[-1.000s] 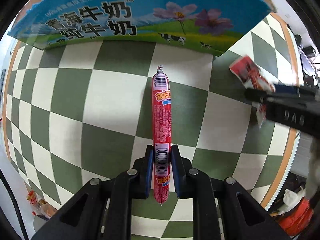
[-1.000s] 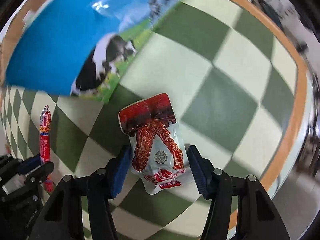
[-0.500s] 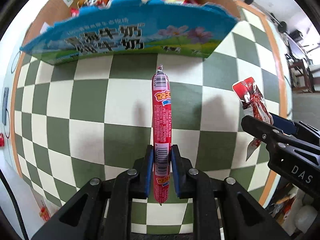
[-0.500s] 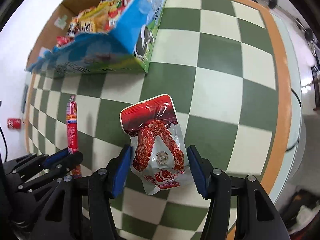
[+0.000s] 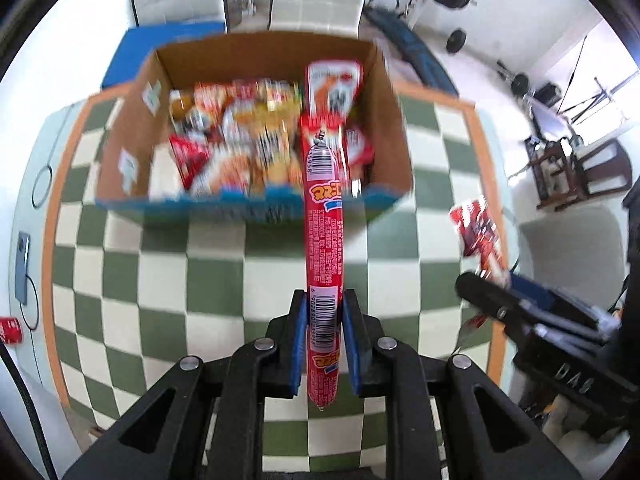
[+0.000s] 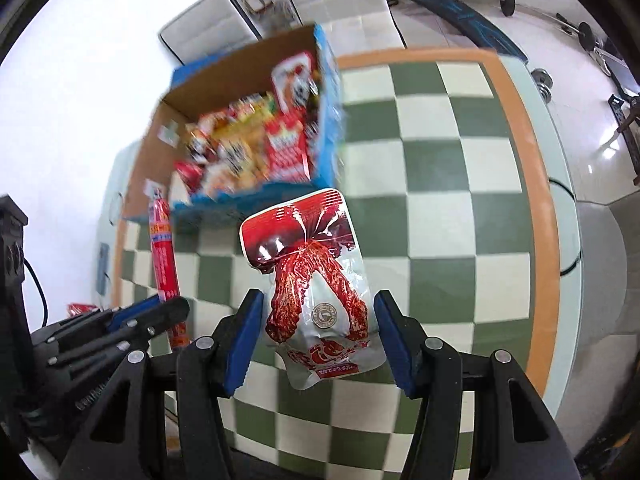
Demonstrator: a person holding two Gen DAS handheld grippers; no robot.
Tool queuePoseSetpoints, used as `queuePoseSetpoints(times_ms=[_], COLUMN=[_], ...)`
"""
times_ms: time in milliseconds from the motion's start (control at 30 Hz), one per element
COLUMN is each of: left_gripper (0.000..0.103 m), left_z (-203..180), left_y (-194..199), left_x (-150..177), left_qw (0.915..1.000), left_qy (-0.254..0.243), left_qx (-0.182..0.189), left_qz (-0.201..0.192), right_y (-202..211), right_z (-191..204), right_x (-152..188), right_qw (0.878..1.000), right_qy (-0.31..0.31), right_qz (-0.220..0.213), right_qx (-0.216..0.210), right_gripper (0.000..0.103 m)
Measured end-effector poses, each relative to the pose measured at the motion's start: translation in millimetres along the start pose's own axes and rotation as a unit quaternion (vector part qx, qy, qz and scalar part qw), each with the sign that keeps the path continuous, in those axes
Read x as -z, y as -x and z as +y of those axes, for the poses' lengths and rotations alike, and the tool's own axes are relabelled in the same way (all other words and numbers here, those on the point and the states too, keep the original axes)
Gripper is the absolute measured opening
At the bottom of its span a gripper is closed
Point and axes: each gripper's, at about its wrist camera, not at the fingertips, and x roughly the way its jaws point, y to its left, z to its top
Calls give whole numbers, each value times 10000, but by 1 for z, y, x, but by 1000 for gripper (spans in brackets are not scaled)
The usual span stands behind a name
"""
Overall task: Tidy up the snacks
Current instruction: 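Carry the sausage and meat pouch over the box with both tools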
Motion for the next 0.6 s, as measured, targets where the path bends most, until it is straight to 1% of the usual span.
queuePoseSetpoints(times_ms=[133, 267, 333, 400, 533, 600], left_gripper=[15, 15, 15, 15, 15, 15], left_z=[19, 42, 59, 72, 107, 124], left_y=[18, 21, 20, 14, -5, -17], left_x=[-36, -71, -94, -110, -145, -157], left_qw=[9993, 9985, 9978, 9977, 9954, 9942], left_qy=[97, 234, 346, 348, 479, 559], left_qx=[-31, -113, -222, -341, -761, -889], left_qz=[-348, -488, -515, -477, -322, -212], right_y=[3, 5, 1, -7, -27, -41], right_z=[26, 48, 56, 64, 74, 75], right_x=[-23, -57, -73, -92, -127, -145], right_qw=[9997, 9988, 9986, 9985, 9990, 9993], right_qy=[-15, -19, -9, -32, -40, -87], right_qz=[-182, -341, -389, -404, -387, -340], right_qx=[-184, -350, -345, -355, -205, -86], right_gripper=[59, 59, 59, 59, 59, 59])
